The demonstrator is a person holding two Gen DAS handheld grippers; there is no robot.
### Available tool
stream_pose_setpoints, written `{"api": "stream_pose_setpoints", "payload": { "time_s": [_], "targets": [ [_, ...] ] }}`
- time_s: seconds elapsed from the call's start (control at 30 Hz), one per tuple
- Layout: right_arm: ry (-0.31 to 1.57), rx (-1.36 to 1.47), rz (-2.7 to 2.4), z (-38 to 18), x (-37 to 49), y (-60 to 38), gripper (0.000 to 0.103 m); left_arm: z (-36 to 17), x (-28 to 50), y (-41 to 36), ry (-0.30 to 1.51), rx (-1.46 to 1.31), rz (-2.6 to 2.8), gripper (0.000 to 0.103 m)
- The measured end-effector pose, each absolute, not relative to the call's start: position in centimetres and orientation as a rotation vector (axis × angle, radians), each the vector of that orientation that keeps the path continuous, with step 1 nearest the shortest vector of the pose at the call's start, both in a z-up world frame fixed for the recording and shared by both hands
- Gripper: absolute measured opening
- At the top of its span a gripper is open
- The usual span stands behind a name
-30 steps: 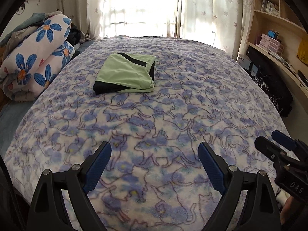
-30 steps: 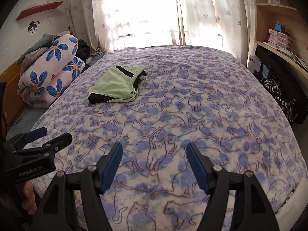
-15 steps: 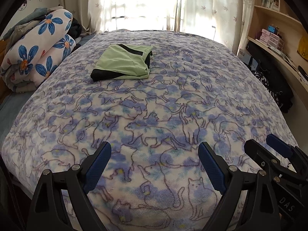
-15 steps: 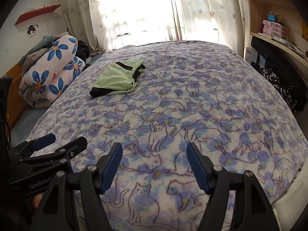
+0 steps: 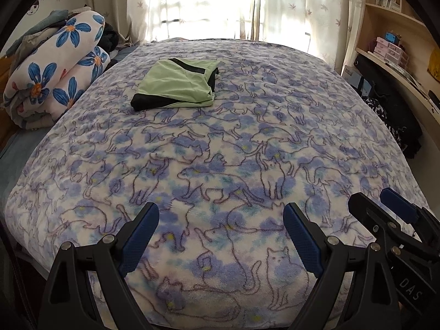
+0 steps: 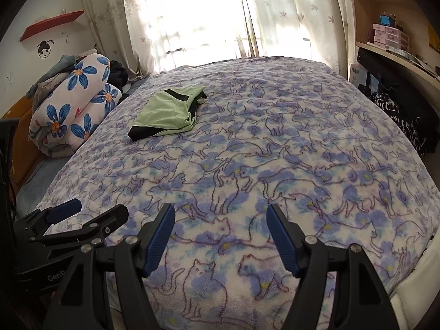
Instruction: Fold large clothes
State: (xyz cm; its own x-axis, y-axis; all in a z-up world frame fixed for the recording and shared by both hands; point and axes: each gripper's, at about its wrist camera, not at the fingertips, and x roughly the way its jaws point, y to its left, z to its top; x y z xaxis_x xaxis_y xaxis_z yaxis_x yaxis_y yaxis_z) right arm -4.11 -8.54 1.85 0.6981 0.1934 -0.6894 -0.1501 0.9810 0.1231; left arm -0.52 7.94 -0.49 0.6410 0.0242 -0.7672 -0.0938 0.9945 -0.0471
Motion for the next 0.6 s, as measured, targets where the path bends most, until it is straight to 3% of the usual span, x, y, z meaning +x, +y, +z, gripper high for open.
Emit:
{"api": "stream_pose_setpoints", "payload": {
  "time_s": [0.6],
  "targets": [
    [0.767,0.065,0.186,1.64,-4.19,-8.53,0.069,-0.49,-0.64,8.02,0.859,-0.07,0.092,0.091]
  ]
}}
